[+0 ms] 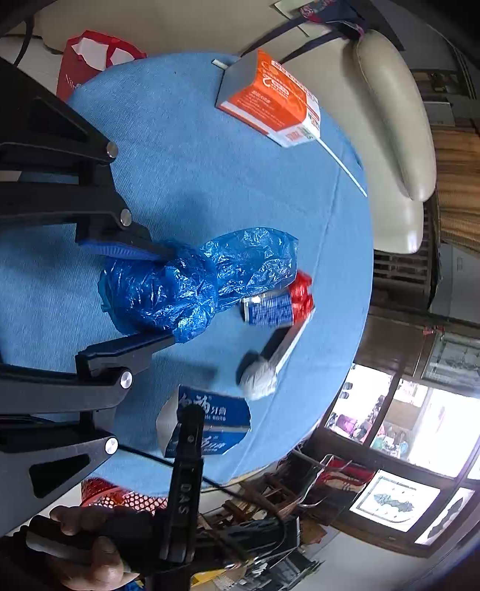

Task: Collect trash
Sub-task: 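Lift and carry the toothpaste box and blue bags over the red basket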

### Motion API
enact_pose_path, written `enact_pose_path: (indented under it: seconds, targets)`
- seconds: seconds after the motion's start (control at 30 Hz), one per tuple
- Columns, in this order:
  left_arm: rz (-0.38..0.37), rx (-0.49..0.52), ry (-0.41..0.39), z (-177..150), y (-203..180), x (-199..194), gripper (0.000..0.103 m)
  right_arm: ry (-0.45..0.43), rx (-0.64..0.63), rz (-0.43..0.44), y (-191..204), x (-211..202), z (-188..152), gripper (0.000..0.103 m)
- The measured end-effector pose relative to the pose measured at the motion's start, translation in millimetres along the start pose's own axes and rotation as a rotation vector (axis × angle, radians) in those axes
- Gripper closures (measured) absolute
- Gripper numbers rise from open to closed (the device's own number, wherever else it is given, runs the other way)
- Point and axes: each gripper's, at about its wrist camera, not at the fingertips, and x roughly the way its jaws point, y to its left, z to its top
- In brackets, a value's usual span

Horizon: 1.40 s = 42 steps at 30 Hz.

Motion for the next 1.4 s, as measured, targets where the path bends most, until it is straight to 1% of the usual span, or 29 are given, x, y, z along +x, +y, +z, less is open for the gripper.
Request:
enact_pose_path:
  seconds: [0.13, 0.17, 0.27, 0.53, 0.67, 0.87, 1.17, 1.4]
  targets:
    - [0.0, 0.026, -0.001, -6, -17, -3, 0.064, -0.044, 0.012, 0.02, -23, -31, -16, 0.036]
    - [0.001, 0.034, -0.002, -7, -22, -4, 0.064, -0.053, 0.017, 0.022, -22, -32, -18, 0.036]
    - [0.027, 0.069, -0.008, -9, -38, -8, 0.064, -0.091, 0.028, 0.019, -37, -52, -29, 0.036]
    - [0.055, 0.166, -0.042, -14, -82, -20, 0.064, -0.148, 0.062, 0.031, -64, -86, -55, 0.036]
    - [0.084, 0.22, -0.066, -17, -101, -27, 0.064, -0.178, 0.064, 0.034, -69, -97, -62, 0.036]
    - [0.102, 0.264, -0.084, -21, -121, -32, 0.064, -0.21, 0.064, 0.043, -78, -111, -73, 0.036]
    - [0.132, 0.319, -0.093, -29, -147, -34, 0.064, -0.24, 0.083, 0.05, -94, -124, -87, 0.036]
    - [0.136, 0.369, -0.082, -36, -169, -27, 0.064, -0.26, 0.111, 0.06, -114, -135, -100, 0.036]
